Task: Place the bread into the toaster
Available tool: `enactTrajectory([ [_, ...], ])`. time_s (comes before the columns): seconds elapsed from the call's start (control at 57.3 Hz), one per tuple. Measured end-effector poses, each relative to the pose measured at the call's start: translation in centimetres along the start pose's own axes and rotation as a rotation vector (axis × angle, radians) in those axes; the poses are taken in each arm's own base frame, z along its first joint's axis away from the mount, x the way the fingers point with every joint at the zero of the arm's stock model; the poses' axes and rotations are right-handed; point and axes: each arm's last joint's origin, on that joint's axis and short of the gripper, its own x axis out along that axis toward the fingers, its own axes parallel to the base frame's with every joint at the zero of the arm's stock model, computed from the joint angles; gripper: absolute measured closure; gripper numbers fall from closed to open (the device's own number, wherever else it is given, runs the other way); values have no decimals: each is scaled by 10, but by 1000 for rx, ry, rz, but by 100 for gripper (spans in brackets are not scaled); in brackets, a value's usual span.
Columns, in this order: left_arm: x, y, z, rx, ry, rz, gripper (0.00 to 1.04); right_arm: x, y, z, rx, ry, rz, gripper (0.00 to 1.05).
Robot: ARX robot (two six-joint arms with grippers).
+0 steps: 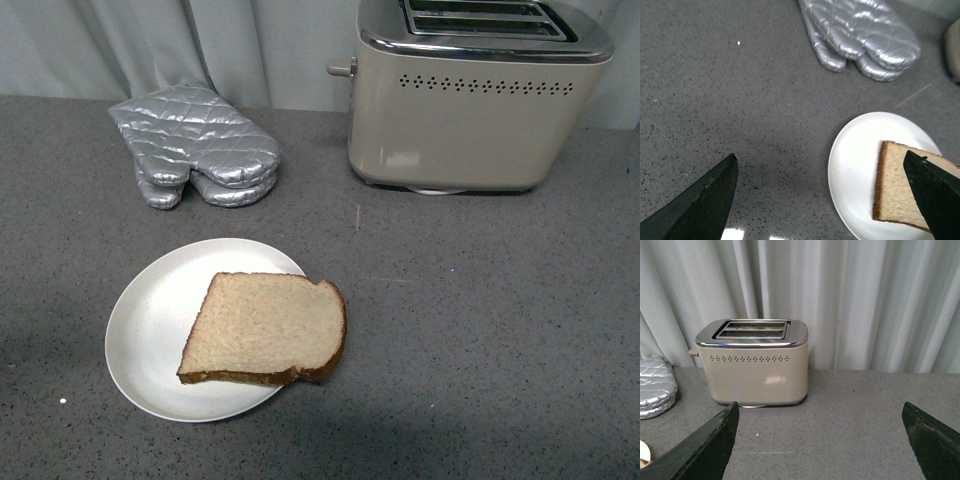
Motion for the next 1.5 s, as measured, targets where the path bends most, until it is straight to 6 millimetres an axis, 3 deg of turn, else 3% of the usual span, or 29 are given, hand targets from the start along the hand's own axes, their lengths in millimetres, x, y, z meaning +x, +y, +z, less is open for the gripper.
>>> enactTrajectory([
  [0.192,45,-3,-12,46,198,-22,7,0,0,0,0,0,0,10],
  [0.384,78,-7,-21,94,303,-30,7,0,0,0,0,0,0,10],
  [0.733,117,-16,-33,145,416,-43,7,0,0,0,0,0,0,10],
  [1.134,135,-18,-34,115,484,-35,66,0,0,0,0,0,0,10],
  [1.326,130,-33,-34,56,523,-88,102,0,0,0,0,0,0,10],
  [1.5,125,-57,-30,23,523,-143,102,0,0,0,0,0,0,10],
])
